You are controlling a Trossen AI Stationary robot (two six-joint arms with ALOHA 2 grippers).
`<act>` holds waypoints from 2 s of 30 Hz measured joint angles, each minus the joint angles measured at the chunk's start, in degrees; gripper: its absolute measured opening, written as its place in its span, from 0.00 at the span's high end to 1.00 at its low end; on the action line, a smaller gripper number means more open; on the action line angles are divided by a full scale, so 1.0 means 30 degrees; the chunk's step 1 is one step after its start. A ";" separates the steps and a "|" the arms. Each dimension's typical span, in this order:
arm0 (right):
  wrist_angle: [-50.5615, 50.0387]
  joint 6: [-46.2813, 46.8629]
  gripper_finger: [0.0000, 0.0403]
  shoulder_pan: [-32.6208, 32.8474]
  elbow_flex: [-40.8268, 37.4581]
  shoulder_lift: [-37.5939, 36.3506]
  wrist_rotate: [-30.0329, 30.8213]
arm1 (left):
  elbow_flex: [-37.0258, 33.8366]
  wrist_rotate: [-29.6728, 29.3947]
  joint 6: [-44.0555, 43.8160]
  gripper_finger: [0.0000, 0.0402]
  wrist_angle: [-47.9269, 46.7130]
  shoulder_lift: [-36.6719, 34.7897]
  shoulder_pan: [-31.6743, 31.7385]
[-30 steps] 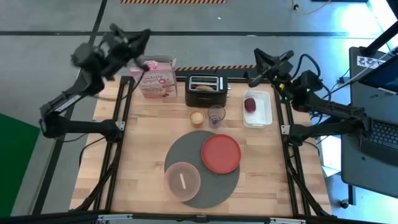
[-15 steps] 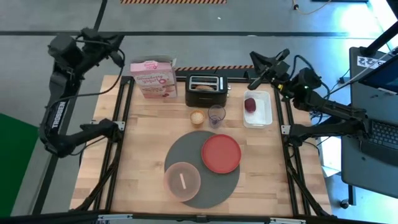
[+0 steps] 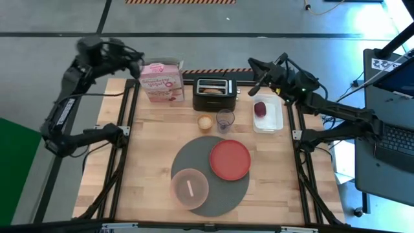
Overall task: Arrange a breakfast setting
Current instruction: Pour the cereal from the cereal box into the light pink bowl
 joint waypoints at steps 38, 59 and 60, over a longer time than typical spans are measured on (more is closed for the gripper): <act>0.1679 0.1056 0.91 0.0007 -0.0007 0.0157 -0.0139 | -0.0041 -0.2055 0.4671 0.34 -0.2008 0.3902 -0.1246; 0.1663 0.1170 0.91 0.0007 -0.0007 0.0157 -0.0146 | -0.0029 0.3914 0.3725 0.34 -0.3733 0.4545 0.0830; 0.1657 0.1162 0.91 0.0007 -0.0007 0.0157 -0.0146 | -0.0029 0.4443 0.3733 0.34 -0.3734 0.4544 0.0830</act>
